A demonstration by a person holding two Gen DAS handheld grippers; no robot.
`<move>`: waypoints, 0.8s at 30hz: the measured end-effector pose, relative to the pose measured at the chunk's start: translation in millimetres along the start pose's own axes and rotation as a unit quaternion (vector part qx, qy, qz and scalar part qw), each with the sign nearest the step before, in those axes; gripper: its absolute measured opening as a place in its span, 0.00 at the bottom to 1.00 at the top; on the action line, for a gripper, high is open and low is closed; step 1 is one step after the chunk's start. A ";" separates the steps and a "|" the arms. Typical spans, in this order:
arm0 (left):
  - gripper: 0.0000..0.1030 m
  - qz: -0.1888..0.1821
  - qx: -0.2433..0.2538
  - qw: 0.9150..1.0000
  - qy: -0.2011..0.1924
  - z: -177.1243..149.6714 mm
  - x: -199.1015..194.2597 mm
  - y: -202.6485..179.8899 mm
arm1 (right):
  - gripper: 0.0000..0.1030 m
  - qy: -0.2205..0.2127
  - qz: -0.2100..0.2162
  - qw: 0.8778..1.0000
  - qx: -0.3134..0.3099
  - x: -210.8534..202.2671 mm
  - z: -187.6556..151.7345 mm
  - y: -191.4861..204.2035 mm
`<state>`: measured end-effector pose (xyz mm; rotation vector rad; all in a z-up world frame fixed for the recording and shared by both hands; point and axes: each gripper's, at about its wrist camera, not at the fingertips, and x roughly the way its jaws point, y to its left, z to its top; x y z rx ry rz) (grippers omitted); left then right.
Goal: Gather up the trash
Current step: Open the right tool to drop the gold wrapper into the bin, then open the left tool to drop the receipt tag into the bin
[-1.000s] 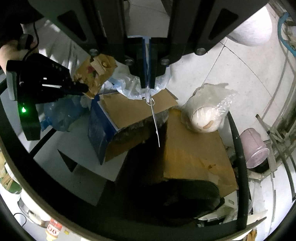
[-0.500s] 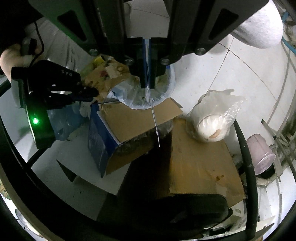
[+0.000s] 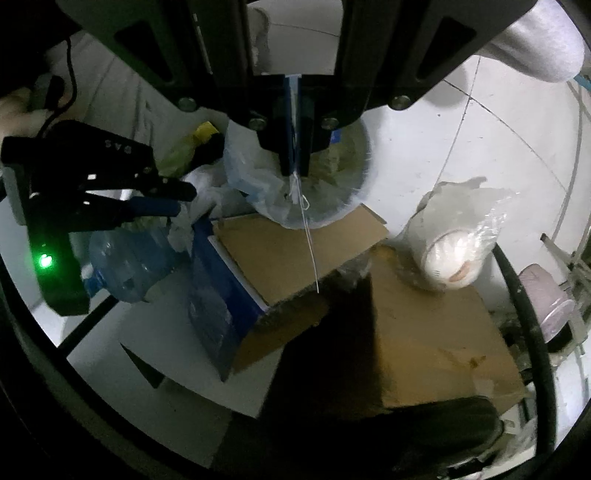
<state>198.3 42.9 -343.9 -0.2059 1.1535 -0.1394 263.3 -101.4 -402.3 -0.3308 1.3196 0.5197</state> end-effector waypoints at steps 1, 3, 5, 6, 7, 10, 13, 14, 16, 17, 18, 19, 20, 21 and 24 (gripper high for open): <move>0.01 -0.002 0.001 1.000 0.005 0.6 4.7 -2.6 | 0.23 0.000 0.000 1.000 0.003 -0.8 -1.4 -3.6; 0.01 -0.005 0.001 1.000 0.012 1.3 13.9 -6.8 | 0.23 0.000 -0.001 1.000 0.011 -2.5 -5.2 -11.5; 0.01 -0.010 0.000 1.000 0.020 1.3 23.5 -10.1 | 0.23 -0.001 -0.002 1.000 0.017 -3.9 -9.6 -18.2; 0.01 -0.011 -0.001 1.000 0.025 1.3 29.7 -11.5 | 0.23 0.000 -0.003 1.000 0.021 -4.5 -12.0 -21.9; 0.01 -0.009 -0.002 1.000 0.028 1.0 33.7 -12.0 | 0.23 0.000 -0.004 1.000 0.024 -4.5 -13.7 -24.8; 0.01 -0.012 -0.012 0.999 0.043 0.8 47.1 -13.9 | 0.23 0.002 -0.006 0.999 0.034 -5.2 -18.3 -34.2; 0.01 -0.014 -0.019 0.998 0.053 1.8 54.5 -14.5 | 0.23 0.001 -0.008 0.999 0.041 -7.4 -20.3 -38.7; 0.02 -0.012 -0.020 0.998 0.058 2.3 55.4 -14.4 | 0.23 0.001 -0.008 0.999 0.043 -8.7 -20.9 -39.9; 0.07 -0.006 -0.021 0.998 0.059 3.2 55.5 -13.3 | 0.23 -0.001 -0.009 0.999 0.044 -10.3 -20.7 -42.0; 0.11 -0.003 -0.022 0.998 0.060 2.7 54.8 -12.9 | 0.23 -0.003 -0.009 0.999 0.045 -11.4 -20.7 -42.9; 0.21 -0.003 -0.024 0.998 0.060 2.2 54.5 -12.8 | 0.23 -0.004 -0.010 0.999 0.045 -12.5 -20.4 -43.1; 0.29 -0.005 -0.028 0.998 0.060 0.7 53.1 -11.2 | 0.23 -0.005 -0.010 0.999 0.044 -13.3 -20.3 -42.4; 0.30 -0.006 -0.030 0.998 0.059 -0.1 52.2 -9.7 | 0.23 -0.007 -0.011 0.999 0.043 -14.9 -19.9 -41.6; 0.30 -0.006 -0.032 0.998 0.059 -0.6 51.1 -9.4 | 0.23 -0.008 -0.011 0.999 0.042 -15.8 -19.8 -40.2; 0.30 -0.003 -0.030 0.998 0.053 -0.7 44.0 -9.4 | 0.23 -0.011 -0.011 0.999 0.038 -19.9 -19.9 -36.0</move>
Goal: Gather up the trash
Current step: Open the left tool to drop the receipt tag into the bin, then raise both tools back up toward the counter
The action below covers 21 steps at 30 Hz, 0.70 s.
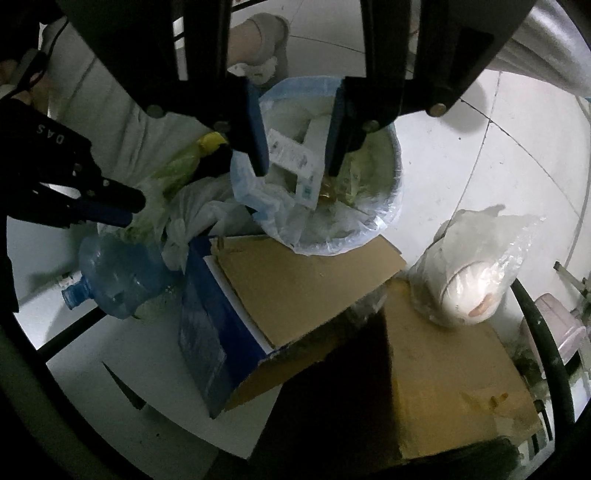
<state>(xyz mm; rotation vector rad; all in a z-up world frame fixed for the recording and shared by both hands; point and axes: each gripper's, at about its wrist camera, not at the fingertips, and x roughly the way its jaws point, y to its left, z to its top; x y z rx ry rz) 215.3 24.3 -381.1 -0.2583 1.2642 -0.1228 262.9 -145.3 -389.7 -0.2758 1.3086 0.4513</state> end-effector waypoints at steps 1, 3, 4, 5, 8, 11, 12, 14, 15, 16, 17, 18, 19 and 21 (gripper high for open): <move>0.30 -0.001 0.001 1.000 -0.003 -0.1 -3.5 -0.1 | 0.23 -0.001 -0.001 1.000 -0.002 -2.1 0.0 1.6; 0.30 0.003 0.003 1.000 -0.013 0.6 -12.3 -1.5 | 0.23 -0.005 -0.001 1.000 -0.004 -6.5 0.1 4.4; 0.30 0.005 0.004 1.000 -0.019 1.4 -17.3 -1.4 | 0.23 -0.007 -0.001 1.000 -0.006 -9.0 0.1 5.7; 0.30 0.008 0.004 1.000 -0.026 1.9 -23.1 -1.8 | 0.23 -0.009 -0.001 1.000 -0.008 -12.4 0.1 7.6; 0.30 0.014 0.004 0.999 -0.043 2.4 -39.8 -1.7 | 0.23 -0.020 -0.001 1.000 -0.014 -24.2 0.1 14.3; 0.30 0.018 0.002 0.998 -0.061 1.5 -57.7 -1.8 | 0.23 -0.030 -0.002 0.999 -0.020 -37.1 -0.8 21.2; 0.30 0.019 0.002 0.998 -0.066 1.0 -63.3 -2.4 | 0.23 -0.033 -0.002 0.999 -0.022 -40.4 -0.6 23.3; 0.30 0.021 0.003 0.997 -0.074 -0.7 -72.9 -4.0 | 0.23 -0.040 -0.003 0.999 -0.027 -49.1 -1.5 28.5; 0.30 0.022 0.003 0.997 -0.078 -1.7 -78.7 -4.6 | 0.23 -0.043 -0.003 0.999 -0.029 -53.5 -1.9 30.9; 0.30 0.022 0.003 0.996 -0.081 -2.0 -82.1 -4.6 | 0.23 -0.047 -0.004 0.998 -0.032 -57.6 -2.3 33.1; 0.30 0.023 0.001 0.996 -0.087 -3.2 -89.1 -4.5 | 0.23 -0.051 -0.004 0.998 -0.035 -63.1 -2.9 36.2; 0.30 0.024 0.000 0.995 -0.092 -4.5 -93.0 -4.2 | 0.23 -0.053 -0.005 0.998 -0.036 -65.6 -2.6 37.6; 0.30 0.025 0.000 0.995 -0.096 -5.4 -98.3 -3.8 | 0.23 -0.057 -0.005 0.998 -0.039 -70.3 -3.1 40.3; 0.30 0.027 -0.001 0.994 -0.106 -6.8 -108.8 -3.7 | 0.23 -0.065 -0.006 0.997 -0.044 -80.1 -3.4 45.7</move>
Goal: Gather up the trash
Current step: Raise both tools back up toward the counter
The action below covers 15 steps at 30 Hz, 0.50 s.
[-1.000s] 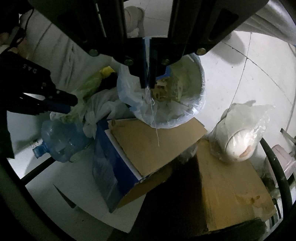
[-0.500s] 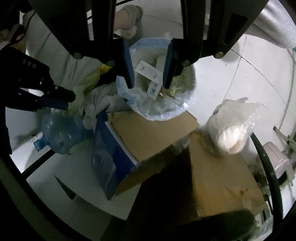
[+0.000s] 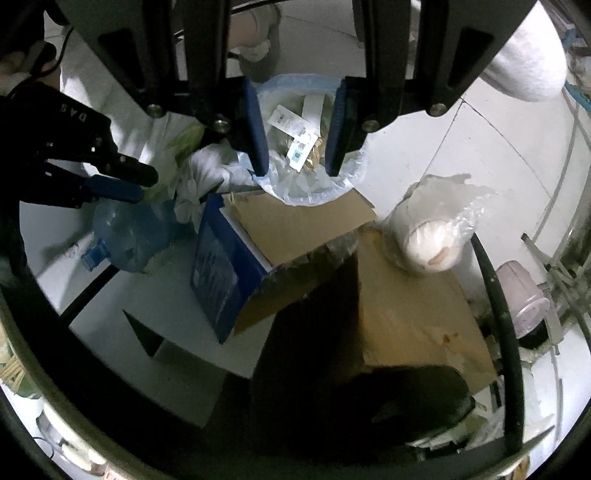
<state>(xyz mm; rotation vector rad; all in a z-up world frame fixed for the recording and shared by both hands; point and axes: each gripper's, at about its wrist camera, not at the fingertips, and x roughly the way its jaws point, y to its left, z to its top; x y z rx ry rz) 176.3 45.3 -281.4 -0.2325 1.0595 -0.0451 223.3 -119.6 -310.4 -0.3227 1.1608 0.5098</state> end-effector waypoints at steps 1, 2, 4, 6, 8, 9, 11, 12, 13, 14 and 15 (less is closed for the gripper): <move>0.30 0.001 -0.001 1.000 -0.005 0.2 -5.8 0.6 | 0.23 -0.004 0.000 1.000 -0.002 -4.3 0.6 2.3; 0.30 0.002 -0.001 1.000 -0.010 0.7 -11.9 1.2 | 0.23 -0.009 -0.001 1.000 -0.005 -10.3 1.4 5.4; 0.30 0.005 -0.002 1.000 -0.020 2.0 -21.2 1.7 | 0.23 -0.015 -0.001 1.000 -0.009 -17.2 2.1 9.0; 0.30 0.006 -0.003 1.000 -0.029 2.4 -31.5 1.2 | 0.23 -0.023 -0.001 1.000 -0.015 -26.0 3.0 13.7; 0.30 0.008 -0.004 0.999 -0.039 3.8 -42.8 1.4 | 0.23 -0.030 -0.001 0.999 -0.020 -35.2 4.3 18.6; 0.30 0.009 -0.004 0.999 -0.042 3.8 -45.9 1.3 | 0.23 -0.033 -0.001 0.999 -0.023 -39.0 4.2 20.9; 0.30 0.012 -0.005 0.999 -0.051 5.5 -56.0 1.4 | 0.23 -0.040 -0.001 0.999 -0.028 -48.3 5.9 26.9; 0.30 0.012 -0.006 0.998 -0.054 6.4 -60.1 1.0 | 0.23 -0.043 -0.001 0.999 -0.030 -51.2 7.2 28.3; 0.30 0.013 -0.006 0.998 -0.057 7.1 -64.1 1.7 | 0.23 -0.046 -0.001 0.998 -0.032 -55.4 8.3 30.4; 0.30 0.014 -0.006 0.998 -0.061 8.3 -69.8 2.3 | 0.23 -0.049 0.000 0.998 -0.034 -60.1 10.1 32.4; 0.30 0.015 -0.006 0.998 -0.065 9.4 -74.4 3.1 | 0.23 -0.053 0.001 0.998 -0.035 -63.3 11.8 33.7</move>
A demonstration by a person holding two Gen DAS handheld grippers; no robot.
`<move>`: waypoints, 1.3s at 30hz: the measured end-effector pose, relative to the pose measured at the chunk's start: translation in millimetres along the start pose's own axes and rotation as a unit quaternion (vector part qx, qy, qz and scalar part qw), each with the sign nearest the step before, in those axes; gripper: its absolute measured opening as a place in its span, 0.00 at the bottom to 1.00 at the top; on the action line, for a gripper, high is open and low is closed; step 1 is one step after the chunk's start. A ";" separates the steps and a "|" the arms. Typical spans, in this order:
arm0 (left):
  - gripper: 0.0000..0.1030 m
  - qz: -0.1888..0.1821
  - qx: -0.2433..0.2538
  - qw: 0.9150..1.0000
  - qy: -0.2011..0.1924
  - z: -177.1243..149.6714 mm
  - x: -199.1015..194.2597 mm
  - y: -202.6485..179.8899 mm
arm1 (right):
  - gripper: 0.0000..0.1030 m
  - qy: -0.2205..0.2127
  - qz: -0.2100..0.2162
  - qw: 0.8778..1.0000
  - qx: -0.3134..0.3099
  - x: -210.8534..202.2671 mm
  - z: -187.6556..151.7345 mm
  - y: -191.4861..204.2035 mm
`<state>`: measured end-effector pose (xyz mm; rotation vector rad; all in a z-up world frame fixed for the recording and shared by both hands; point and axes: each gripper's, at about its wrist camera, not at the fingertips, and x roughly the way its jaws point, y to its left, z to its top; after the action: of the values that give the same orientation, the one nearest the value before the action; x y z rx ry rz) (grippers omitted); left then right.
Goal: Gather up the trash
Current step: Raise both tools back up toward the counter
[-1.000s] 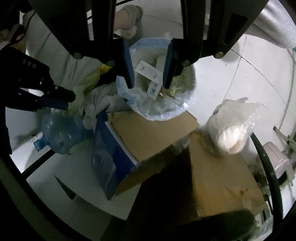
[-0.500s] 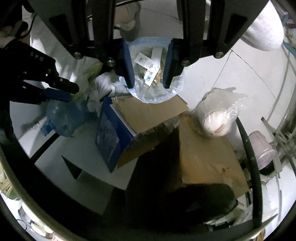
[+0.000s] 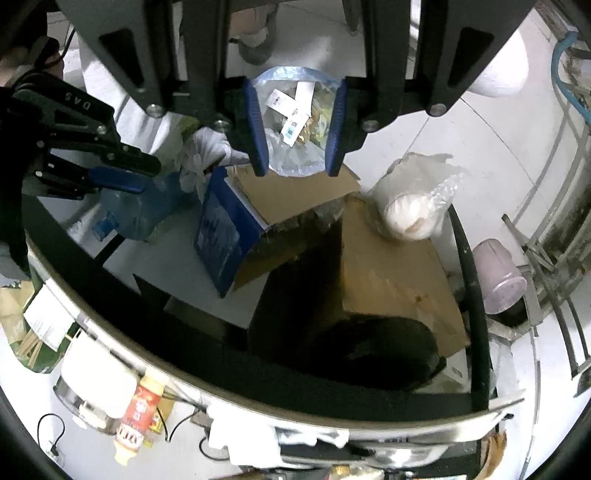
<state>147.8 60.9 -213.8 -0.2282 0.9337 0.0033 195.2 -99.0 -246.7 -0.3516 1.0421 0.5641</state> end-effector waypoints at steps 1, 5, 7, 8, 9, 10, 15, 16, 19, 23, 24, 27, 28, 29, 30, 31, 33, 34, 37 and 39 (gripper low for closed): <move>0.30 0.001 0.000 1.000 -0.005 3.0 -5.9 0.7 | 0.23 -0.004 0.000 1.000 -0.001 -4.3 2.3 1.9; 0.30 0.004 0.003 1.000 -0.024 11.7 -26.5 3.7 | 0.23 -0.020 0.003 1.000 -0.010 -22.5 13.7 7.8; 0.30 0.008 0.004 1.000 -0.030 16.1 -33.1 4.8 | 0.23 -0.027 0.002 1.000 -0.016 -29.5 19.7 10.4; 0.30 0.009 0.005 0.999 -0.034 19.1 -37.8 5.9 | 0.23 -0.030 0.002 0.999 -0.019 -33.8 22.7 11.7; 0.30 0.010 0.005 0.999 -0.037 21.7 -41.7 6.8 | 0.23 -0.034 0.002 0.999 -0.021 -38.0 26.1 12.9; 0.30 0.011 0.006 0.999 -0.040 23.5 -45.0 7.4 | 0.23 -0.038 0.002 0.999 -0.023 -41.7 29.8 13.9; 0.30 0.015 0.004 0.999 -0.052 33.0 -56.9 9.4 | 0.23 -0.052 0.005 0.998 -0.035 -56.9 45.8 19.4; 0.30 0.015 0.003 0.998 -0.055 36.3 -59.0 9.9 | 0.23 -0.054 0.005 0.998 -0.037 -59.6 48.4 20.3; 0.30 0.016 0.003 0.998 -0.061 42.5 -64.2 10.7 | 0.23 -0.063 0.006 0.997 -0.041 -67.6 58.1 20.5; 0.30 0.017 0.004 0.997 -0.071 53.9 -70.2 12.4 | 0.23 -0.074 0.010 0.996 -0.042 -76.2 71.0 18.3; 0.30 0.017 0.004 0.997 -0.073 55.6 -70.8 12.0 | 0.23 -0.077 0.011 0.996 -0.042 -78.7 74.6 17.7; 0.30 0.017 0.004 0.997 -0.081 64.5 -74.4 14.3 | 0.23 -0.087 0.010 0.995 -0.044 -86.7 84.6 16.8; 0.30 0.017 0.004 0.996 -0.084 68.0 -75.9 15.6 | 0.23 -0.090 0.008 0.995 -0.045 -88.8 89.0 16.0; 0.30 0.017 0.004 0.996 -0.085 70.4 -76.8 16.2 | 0.23 -0.093 0.007 0.995 -0.045 -90.3 93.2 15.1; 0.30 0.017 0.004 0.996 -0.087 72.6 -77.5 16.4 | 0.23 -0.095 0.006 0.994 -0.046 -91.0 95.7 14.5; 0.30 0.018 0.005 0.996 -0.089 74.9 -78.4 17.2 | 0.23 -0.097 0.005 0.994 -0.046 -92.0 98.6 14.3; 0.30 0.019 0.005 0.995 -0.093 79.4 -79.9 19.6 | 0.23 -0.101 0.004 0.994 -0.048 -93.6 108.2 13.8; 0.30 0.021 0.005 0.995 -0.096 82.3 -80.6 21.4 | 0.23 -0.102 0.004 0.994 -0.049 -94.1 112.1 13.8; 0.30 0.023 0.000 0.995 -0.101 89.8 -81.2 27.8 | 0.23 -0.105 0.005 0.993 -0.054 -94.6 123.9 13.8; 0.30 0.024 -0.003 0.994 -0.104 93.8 -81.8 31.6 | 0.30 -0.106 0.003 0.993 -0.057 -94.3 131.1 13.7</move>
<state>170.4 118.0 -101.0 -0.2063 0.7310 0.0735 244.0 -44.3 -102.1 -0.3799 0.8078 0.6546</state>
